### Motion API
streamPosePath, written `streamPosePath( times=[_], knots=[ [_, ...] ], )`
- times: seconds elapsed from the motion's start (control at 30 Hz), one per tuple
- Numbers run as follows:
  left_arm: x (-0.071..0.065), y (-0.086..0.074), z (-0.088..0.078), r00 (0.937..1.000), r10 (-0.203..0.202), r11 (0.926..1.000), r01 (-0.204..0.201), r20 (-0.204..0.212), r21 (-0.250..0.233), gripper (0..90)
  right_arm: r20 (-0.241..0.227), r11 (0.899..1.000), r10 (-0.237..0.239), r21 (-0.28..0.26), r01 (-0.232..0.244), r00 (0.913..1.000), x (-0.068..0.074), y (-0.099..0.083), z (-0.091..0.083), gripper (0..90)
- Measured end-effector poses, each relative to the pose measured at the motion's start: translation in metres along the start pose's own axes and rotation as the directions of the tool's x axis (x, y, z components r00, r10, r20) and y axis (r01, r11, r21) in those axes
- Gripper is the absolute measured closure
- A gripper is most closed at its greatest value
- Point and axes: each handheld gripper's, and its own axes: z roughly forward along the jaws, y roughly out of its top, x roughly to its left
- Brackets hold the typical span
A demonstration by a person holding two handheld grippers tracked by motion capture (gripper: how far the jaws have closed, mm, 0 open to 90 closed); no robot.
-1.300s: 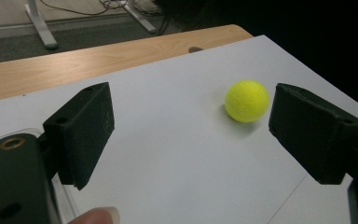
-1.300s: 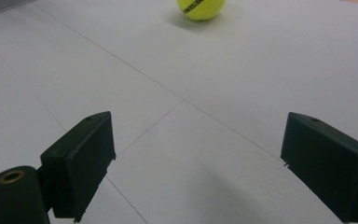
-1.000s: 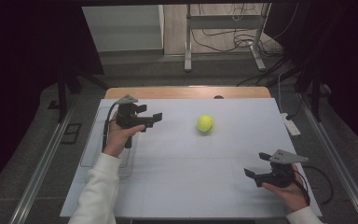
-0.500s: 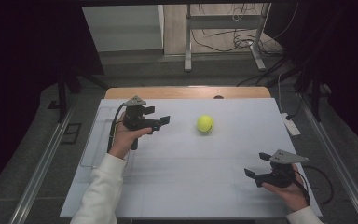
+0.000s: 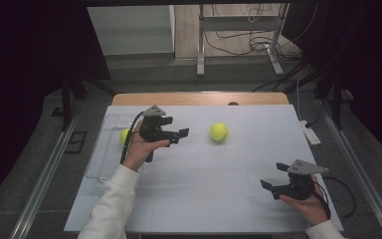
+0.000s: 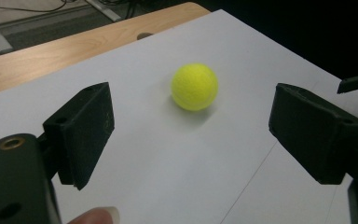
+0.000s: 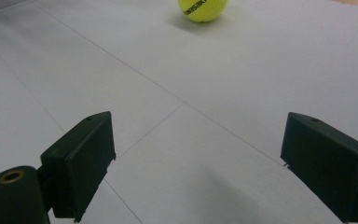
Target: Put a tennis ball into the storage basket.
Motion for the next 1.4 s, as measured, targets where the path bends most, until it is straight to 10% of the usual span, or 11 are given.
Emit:
streamPosePath(
  times=[1.4],
  knots=[
    [-0.03,0.003,0.042,0.9978,0.06,0.9946,-0.062,0.03,0.083,14.2,0.003,1.0,0.009,0.004,-0.009,1.0,0.001,-0.003,-0.002,10.3]
  ],
)
